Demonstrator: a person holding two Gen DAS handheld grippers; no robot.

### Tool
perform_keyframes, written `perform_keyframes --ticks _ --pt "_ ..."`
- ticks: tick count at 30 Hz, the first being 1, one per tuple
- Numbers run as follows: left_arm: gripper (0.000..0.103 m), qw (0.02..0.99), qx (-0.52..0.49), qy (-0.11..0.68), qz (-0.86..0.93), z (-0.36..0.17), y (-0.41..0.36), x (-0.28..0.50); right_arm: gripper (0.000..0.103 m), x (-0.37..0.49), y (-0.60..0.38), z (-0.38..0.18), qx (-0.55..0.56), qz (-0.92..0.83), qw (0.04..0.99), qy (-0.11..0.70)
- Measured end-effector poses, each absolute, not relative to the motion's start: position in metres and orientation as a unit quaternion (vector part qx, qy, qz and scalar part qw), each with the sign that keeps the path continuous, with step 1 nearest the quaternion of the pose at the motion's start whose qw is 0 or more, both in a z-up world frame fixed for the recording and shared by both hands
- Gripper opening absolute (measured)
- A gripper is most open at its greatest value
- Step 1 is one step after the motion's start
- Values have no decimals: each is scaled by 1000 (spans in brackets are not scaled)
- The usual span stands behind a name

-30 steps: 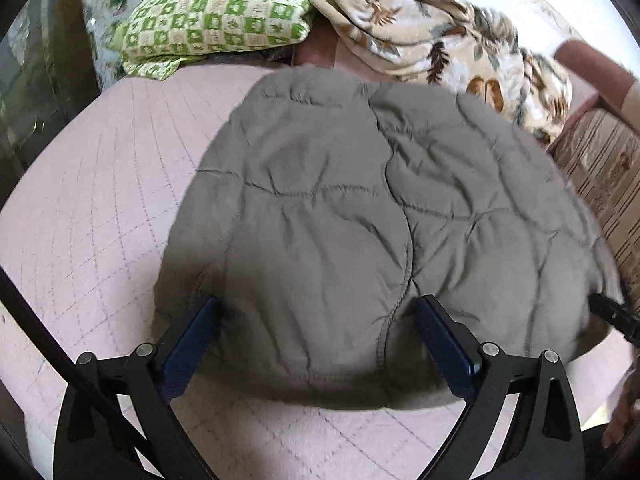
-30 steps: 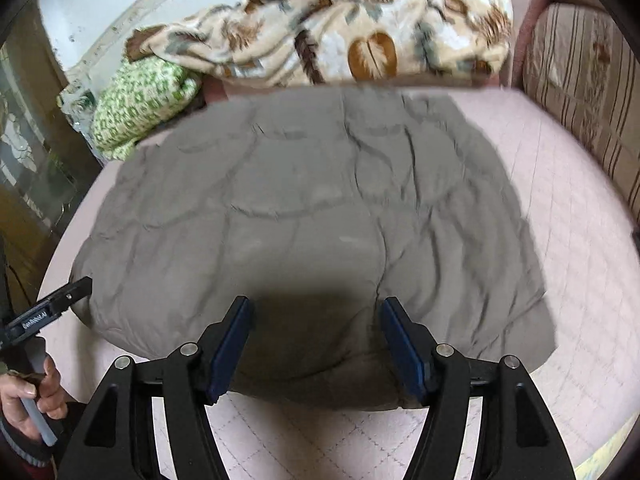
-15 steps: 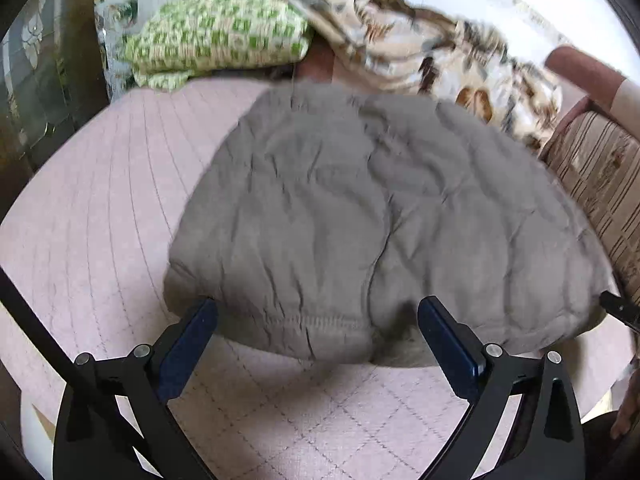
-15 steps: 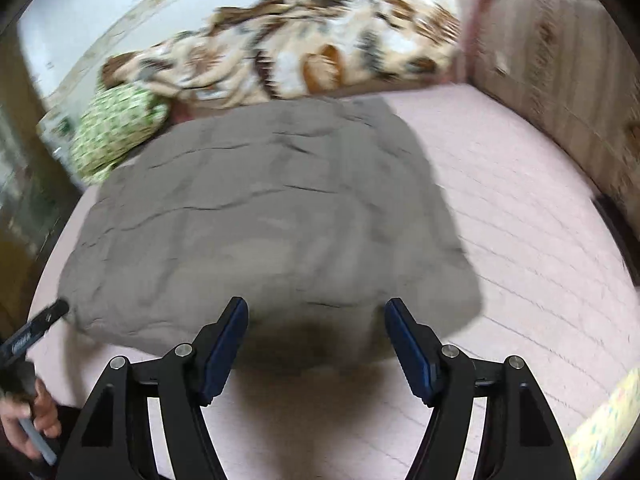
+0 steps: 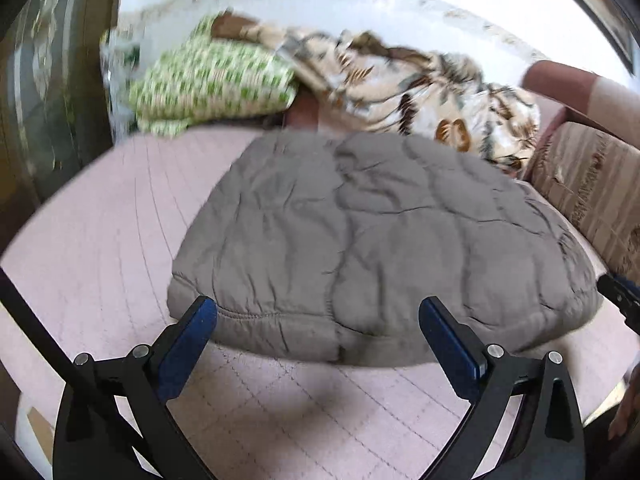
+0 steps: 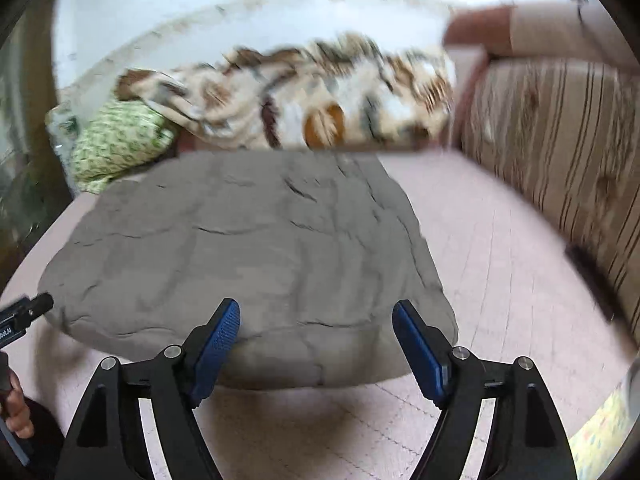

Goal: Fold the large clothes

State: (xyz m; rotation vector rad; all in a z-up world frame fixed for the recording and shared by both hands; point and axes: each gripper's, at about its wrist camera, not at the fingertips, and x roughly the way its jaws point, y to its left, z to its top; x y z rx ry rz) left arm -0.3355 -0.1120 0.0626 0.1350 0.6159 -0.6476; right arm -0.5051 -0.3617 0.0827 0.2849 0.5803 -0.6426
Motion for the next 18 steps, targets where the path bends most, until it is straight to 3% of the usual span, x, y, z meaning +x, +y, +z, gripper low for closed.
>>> perform_keyframes --ticks 6,9,18 --pt "101 907 113 284 -289 73 -103 -370 83 -527 -309 94 114 -291 922 229" --pt "101 911 114 278 -284 80 -91 -389 93 -553 -273 100 100 -301 928 194" --pt "101 914 131 244 -298 100 -72 -426 99 -579 -214 113 32 -284 945 158"
